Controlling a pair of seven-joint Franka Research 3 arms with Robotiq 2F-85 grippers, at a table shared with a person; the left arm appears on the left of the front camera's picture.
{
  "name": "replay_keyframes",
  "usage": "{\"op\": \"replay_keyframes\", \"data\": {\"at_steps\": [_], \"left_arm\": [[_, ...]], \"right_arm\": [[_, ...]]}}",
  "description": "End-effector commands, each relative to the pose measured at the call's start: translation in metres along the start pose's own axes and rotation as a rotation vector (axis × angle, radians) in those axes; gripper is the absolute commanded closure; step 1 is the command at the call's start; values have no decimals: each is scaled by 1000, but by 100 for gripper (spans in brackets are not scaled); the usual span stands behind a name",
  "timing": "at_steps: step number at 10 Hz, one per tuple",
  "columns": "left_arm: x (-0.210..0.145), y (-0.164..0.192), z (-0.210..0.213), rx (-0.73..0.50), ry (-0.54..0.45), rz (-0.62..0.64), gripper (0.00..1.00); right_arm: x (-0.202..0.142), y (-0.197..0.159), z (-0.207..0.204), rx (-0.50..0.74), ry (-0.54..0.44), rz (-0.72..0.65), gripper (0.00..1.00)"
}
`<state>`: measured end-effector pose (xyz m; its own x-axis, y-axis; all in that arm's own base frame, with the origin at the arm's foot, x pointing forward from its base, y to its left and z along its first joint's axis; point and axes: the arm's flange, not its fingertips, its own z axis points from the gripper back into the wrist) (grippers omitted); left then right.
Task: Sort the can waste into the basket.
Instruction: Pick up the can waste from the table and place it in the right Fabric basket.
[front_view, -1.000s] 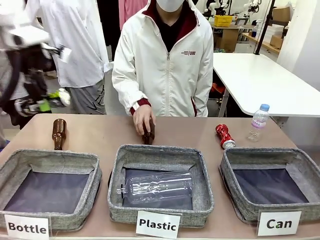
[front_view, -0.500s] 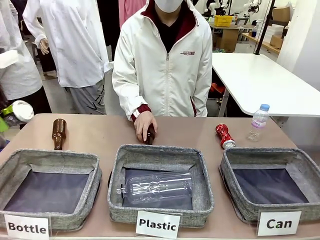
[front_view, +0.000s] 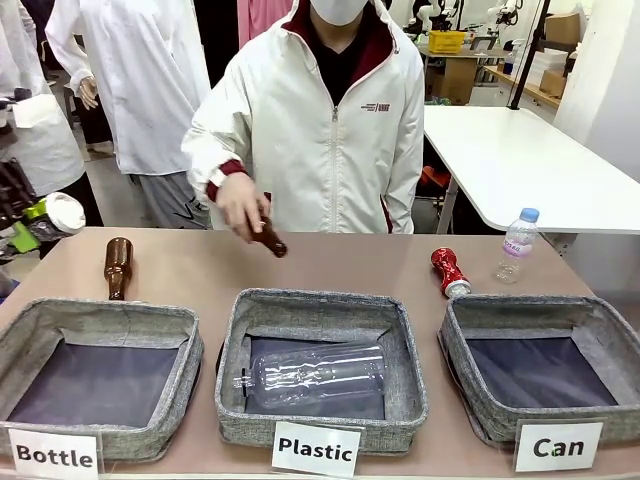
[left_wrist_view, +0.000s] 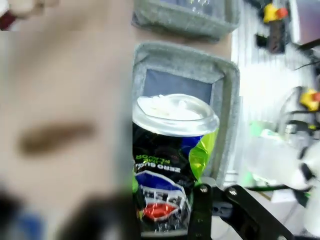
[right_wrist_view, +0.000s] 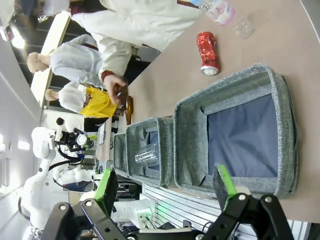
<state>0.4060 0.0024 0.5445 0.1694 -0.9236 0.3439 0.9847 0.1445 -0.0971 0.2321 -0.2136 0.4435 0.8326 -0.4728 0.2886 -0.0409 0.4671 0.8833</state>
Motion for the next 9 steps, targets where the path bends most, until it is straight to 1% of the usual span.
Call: {"op": "replay_keyframes", "data": {"at_steps": [1,2,3,4,5,6,7,9], "left_arm": [[44,-21,13,26,-29,-155,61],[8,-25,62,85,-78,-151,61],[-67,-39,109,127,-89,-8,61],[-136,-73,143,160,-179,39,61],[-185,-122,165,249,-326,31,61],[-210,-159,172,327,-420,14,61],[-229,-184,166,365,-453,50,61],[-261,-202,136,379,-532,108,61]], "right_arm": [[3,1,2,22,-15,27,0],[3,1,2,22,-15,27,0],[3,1,2,22,-15,27,0],[3,1,2,22,-15,27,0],[3,1,2,22,-15,27,0],[3,1,2,22,-15,27,0],[3,1,2,22,-15,27,0],[3,1,2,22,-15,27,0]]}}
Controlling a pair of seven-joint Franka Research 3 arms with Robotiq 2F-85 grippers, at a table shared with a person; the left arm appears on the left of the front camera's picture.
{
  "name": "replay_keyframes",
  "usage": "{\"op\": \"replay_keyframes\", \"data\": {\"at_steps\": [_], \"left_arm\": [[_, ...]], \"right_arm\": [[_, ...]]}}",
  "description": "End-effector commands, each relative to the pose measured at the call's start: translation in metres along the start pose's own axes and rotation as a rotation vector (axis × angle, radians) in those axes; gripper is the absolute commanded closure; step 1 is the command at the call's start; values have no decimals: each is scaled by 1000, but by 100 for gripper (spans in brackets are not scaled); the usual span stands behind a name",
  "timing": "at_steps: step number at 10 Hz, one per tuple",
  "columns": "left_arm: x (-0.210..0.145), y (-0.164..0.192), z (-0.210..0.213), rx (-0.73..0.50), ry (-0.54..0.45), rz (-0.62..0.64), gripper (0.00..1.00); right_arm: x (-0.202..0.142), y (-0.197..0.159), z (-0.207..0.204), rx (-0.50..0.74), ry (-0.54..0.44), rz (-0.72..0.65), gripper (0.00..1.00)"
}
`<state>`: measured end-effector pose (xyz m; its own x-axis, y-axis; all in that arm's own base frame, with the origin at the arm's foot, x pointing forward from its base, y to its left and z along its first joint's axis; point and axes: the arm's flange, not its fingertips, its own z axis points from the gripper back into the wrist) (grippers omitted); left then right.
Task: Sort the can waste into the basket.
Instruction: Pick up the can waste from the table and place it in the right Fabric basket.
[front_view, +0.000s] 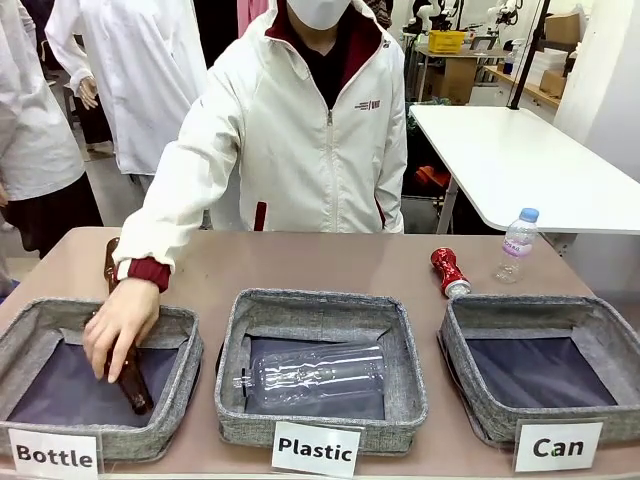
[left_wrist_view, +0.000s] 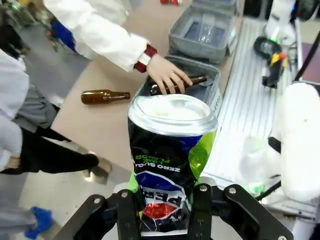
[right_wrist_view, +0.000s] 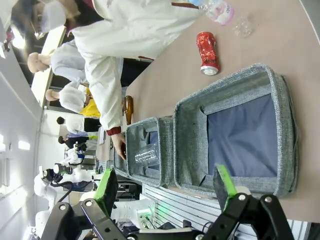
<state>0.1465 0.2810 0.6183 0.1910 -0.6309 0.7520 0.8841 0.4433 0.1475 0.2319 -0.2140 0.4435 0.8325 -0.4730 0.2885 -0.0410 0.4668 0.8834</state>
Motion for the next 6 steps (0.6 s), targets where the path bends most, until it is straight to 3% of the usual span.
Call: {"op": "replay_keyframes", "data": {"at_steps": [1,3,6], "left_arm": [[-7,4,-30,2,-67,-1,61],[-13,-2,-27,10,-87,5,61],[4,1,-33,-14,-117,-7,61]], "right_arm": [[3,1,1,22,-14,27,0],[3,1,1,22,-14,27,0],[3,1,1,22,-14,27,0]]}}
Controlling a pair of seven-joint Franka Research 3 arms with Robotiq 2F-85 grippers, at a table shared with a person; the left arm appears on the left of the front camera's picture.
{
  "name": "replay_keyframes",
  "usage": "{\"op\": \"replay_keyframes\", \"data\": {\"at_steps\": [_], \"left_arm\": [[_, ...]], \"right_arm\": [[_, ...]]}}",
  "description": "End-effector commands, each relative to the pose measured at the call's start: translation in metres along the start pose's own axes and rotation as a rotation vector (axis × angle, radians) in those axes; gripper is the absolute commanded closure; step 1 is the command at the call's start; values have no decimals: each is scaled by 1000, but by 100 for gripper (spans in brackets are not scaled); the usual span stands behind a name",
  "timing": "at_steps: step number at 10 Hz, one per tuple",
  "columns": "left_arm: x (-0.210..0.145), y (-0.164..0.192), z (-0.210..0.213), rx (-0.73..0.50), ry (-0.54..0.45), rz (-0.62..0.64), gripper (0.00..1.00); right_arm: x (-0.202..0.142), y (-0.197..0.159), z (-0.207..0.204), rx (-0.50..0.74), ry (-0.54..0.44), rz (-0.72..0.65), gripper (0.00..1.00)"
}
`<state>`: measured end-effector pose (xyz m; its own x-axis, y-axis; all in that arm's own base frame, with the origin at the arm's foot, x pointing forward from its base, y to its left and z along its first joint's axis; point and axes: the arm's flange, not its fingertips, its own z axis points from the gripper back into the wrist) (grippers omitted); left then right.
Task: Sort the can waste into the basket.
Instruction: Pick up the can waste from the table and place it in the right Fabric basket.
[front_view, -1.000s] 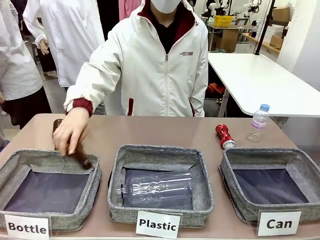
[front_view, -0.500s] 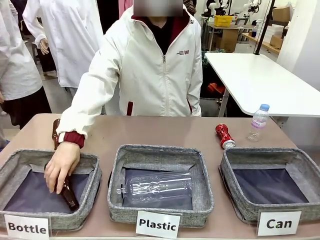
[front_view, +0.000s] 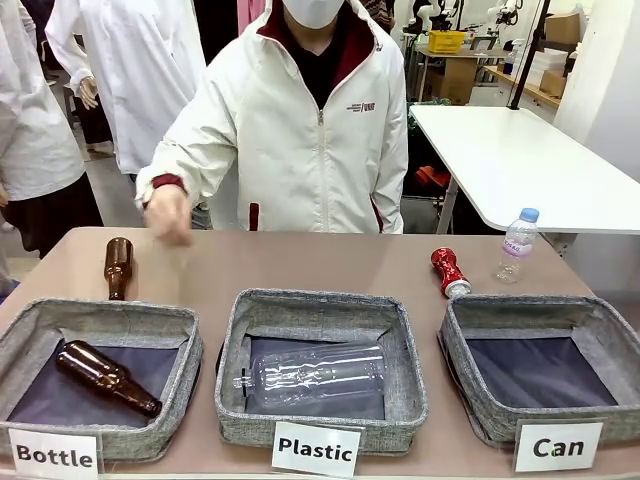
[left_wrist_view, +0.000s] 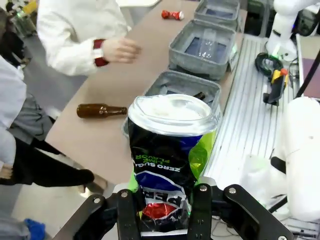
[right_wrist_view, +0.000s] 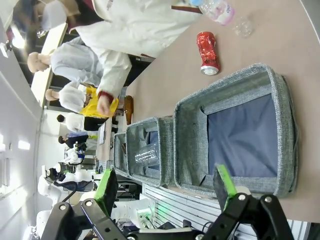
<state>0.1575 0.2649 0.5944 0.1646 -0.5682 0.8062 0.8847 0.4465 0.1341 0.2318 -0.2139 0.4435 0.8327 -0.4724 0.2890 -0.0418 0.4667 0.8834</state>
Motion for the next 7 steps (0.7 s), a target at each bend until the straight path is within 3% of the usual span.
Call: {"op": "replay_keyframes", "data": {"at_steps": [1,3,7], "left_arm": [[27,2,-12,-43,-92,-32,61],[94,0,-49,-135,-151,-18,61],[260,-33,-194,-361,50,-80,61]], "right_arm": [[3,1,1,21,-15,26,0],[3,1,1,21,-15,26,0],[3,1,1,21,-15,26,0]]}}
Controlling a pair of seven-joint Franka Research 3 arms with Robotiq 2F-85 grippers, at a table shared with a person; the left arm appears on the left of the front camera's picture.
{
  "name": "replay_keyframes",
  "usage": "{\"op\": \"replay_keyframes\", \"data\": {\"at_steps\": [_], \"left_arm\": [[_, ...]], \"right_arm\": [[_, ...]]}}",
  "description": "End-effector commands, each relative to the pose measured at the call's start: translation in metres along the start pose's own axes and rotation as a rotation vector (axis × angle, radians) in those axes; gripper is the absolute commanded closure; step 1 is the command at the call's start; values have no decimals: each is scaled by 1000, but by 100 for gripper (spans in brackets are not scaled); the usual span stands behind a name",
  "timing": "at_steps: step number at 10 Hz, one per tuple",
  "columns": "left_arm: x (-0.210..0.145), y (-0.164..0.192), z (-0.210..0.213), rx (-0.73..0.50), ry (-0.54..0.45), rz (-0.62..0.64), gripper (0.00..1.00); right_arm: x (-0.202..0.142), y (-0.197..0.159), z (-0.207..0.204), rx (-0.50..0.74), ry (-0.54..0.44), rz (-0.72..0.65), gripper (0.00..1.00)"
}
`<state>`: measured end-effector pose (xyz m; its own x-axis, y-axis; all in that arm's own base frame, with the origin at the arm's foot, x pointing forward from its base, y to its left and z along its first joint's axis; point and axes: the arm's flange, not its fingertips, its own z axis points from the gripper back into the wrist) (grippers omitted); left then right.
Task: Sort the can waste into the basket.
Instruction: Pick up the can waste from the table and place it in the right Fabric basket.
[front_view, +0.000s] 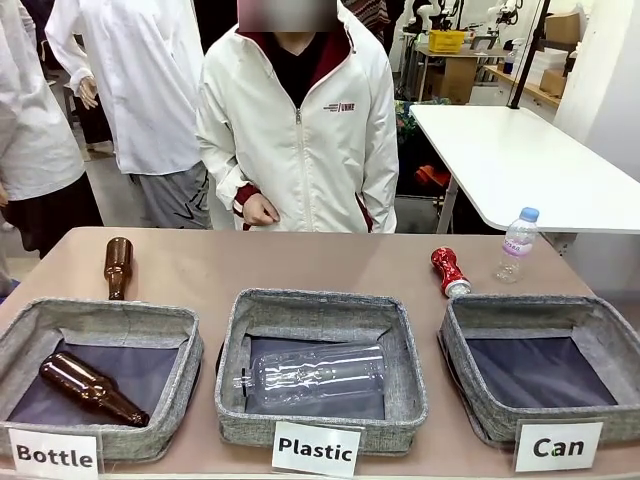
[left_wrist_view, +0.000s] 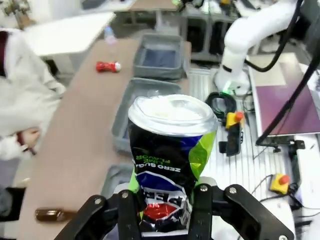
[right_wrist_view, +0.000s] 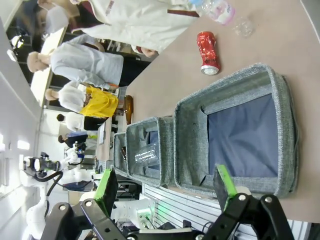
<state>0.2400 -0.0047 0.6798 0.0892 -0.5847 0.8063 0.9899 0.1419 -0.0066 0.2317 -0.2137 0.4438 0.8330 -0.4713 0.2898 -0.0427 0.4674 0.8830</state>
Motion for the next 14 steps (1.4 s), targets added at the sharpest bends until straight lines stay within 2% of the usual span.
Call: {"op": "replay_keyframes", "data": {"at_steps": [1,2,3,4,5,6,7,9,11,14], "left_arm": [[58,20,-69,-36,115,26,61],[96,21,-133,-1,182,65,61],[127,17,-185,14,231,15,61],[152,12,-234,38,257,-91,61],[172,8,-279,112,277,-164,61],[189,7,-332,115,285,-227,61],[200,8,-377,39,297,-244,61],[217,12,-465,-39,304,-244,61],[232,9,-547,-114,308,-232,61],[248,0,-625,-176,337,-247,61]], "right_arm": [[3,0,1,21,-15,25,0],[3,0,1,21,-15,25,0],[3,0,1,21,-15,25,0],[3,0,1,21,-15,25,0],[3,0,1,21,-15,25,0],[0,0,0,0,-1,0,0],[-4,1,24,7,4,-53,0],[-7,-12,67,-26,13,-158,0],[-12,-32,109,-49,-68,-223,0],[-29,-57,158,-87,-177,-218,0]]}}
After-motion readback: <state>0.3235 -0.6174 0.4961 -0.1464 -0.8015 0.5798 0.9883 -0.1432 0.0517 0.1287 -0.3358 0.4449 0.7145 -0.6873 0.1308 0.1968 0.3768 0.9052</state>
